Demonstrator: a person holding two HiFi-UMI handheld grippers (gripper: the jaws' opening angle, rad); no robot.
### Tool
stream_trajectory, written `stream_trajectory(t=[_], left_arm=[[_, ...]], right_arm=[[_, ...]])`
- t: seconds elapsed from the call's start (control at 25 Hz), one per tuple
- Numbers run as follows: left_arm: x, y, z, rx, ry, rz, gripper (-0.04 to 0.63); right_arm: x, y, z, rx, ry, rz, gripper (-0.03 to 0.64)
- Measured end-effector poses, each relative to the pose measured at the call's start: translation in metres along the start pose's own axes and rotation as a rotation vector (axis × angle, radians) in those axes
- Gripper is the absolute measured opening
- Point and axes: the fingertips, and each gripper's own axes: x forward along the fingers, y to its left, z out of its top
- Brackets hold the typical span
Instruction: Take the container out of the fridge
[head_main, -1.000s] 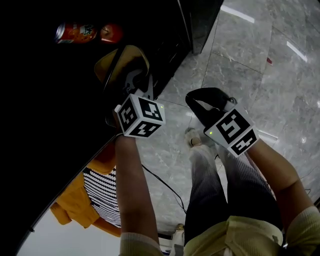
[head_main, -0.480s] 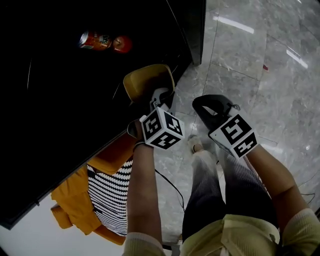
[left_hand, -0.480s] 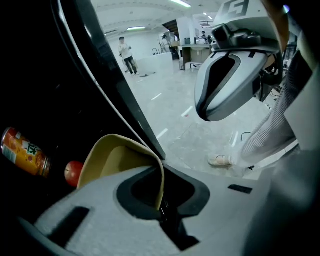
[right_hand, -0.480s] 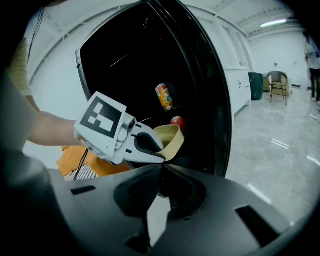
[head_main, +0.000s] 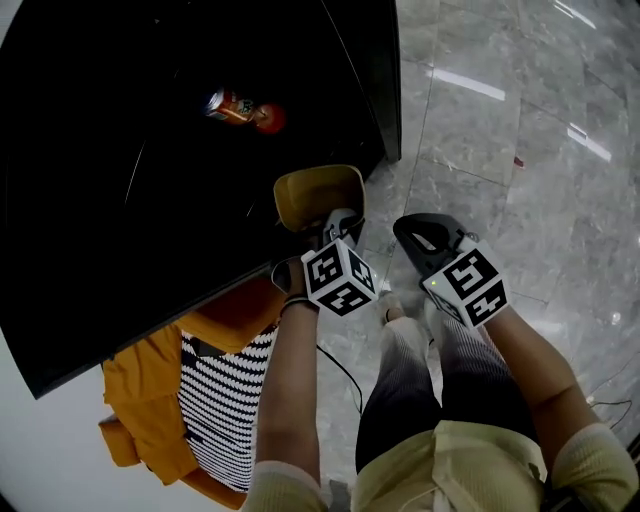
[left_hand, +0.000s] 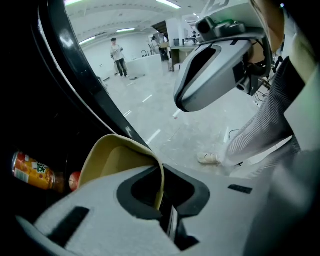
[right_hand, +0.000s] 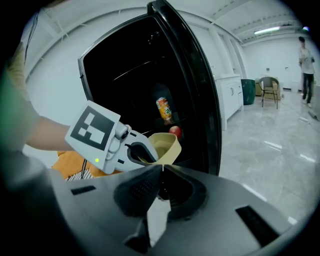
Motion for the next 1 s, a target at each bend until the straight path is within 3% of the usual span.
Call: stream_trajectory(t=[0.64, 1.0], left_arm=[[-0.072, -0.047, 0.023, 0.067, -0.009, -0.050, 0.032], [-0.119, -0.067, 0.039, 0.036, -0.049, -0.033, 0.032]], right_arm=[[-0.061, 0.032, 0.054, 0.043, -0.101, -0.061, 0.031], [-0.096, 0.060, 0.078, -0.009, -0.147, -0.047, 0.031]])
